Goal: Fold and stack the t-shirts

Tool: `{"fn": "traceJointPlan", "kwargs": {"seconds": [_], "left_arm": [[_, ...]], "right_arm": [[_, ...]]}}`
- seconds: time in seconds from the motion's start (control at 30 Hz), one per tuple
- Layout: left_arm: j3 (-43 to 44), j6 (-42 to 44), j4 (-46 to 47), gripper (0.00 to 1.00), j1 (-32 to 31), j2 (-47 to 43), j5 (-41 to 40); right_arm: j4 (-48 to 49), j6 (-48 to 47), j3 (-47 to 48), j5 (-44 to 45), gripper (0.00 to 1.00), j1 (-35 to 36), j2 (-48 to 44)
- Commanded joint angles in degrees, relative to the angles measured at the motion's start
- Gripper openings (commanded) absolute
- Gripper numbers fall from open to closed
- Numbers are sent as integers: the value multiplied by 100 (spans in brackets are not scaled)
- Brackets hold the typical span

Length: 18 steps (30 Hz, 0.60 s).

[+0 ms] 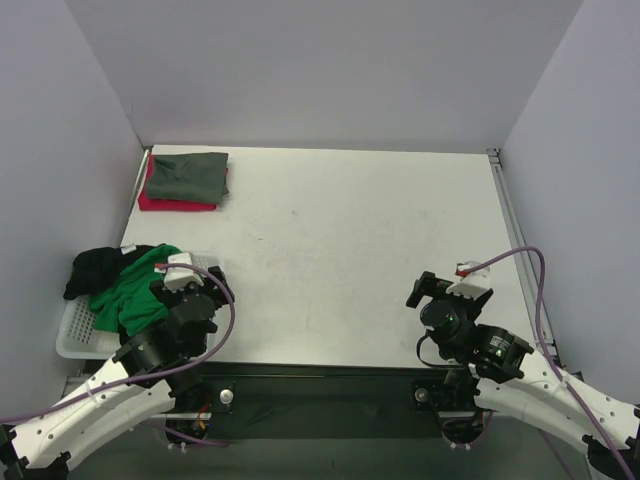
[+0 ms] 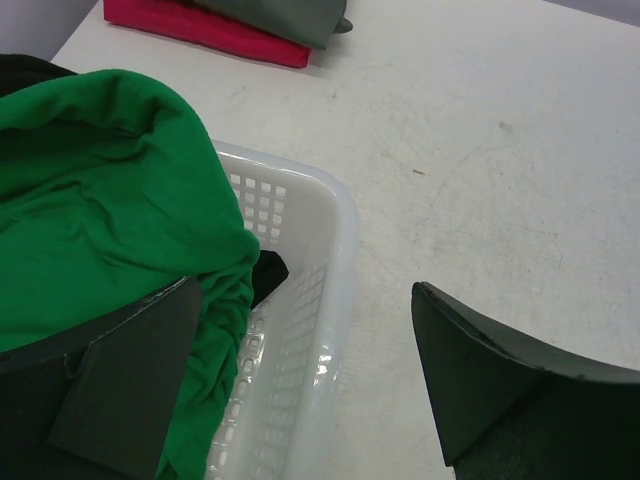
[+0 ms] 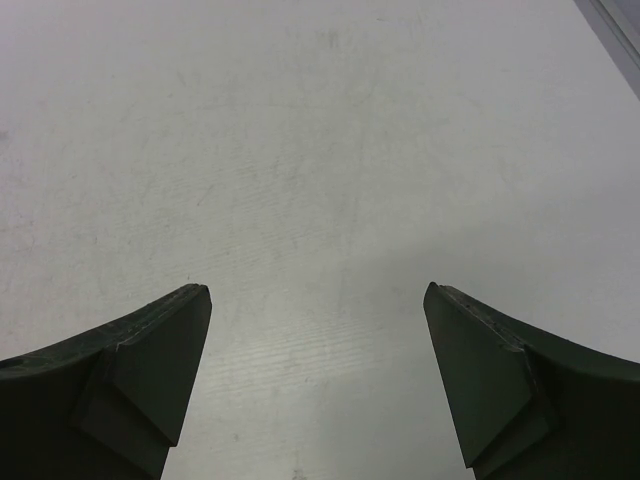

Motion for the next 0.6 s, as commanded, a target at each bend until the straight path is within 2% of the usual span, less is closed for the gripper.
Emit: {"fn": "traceJointPlan", "kwargs": {"seconds": [0.0,0.33,0.57], "left_arm": [[293,-44,-34,97,-24,20,-225],[380,-88,-262,97,-24,196,-567],[486,-904,-1114,97,-24,73,-1541]], "right_arm": [[-147,180,0,370,93,-44,73],[-147,250,0,326,94,-44,108],[-147,452,17,98,95,-44,143]]}}
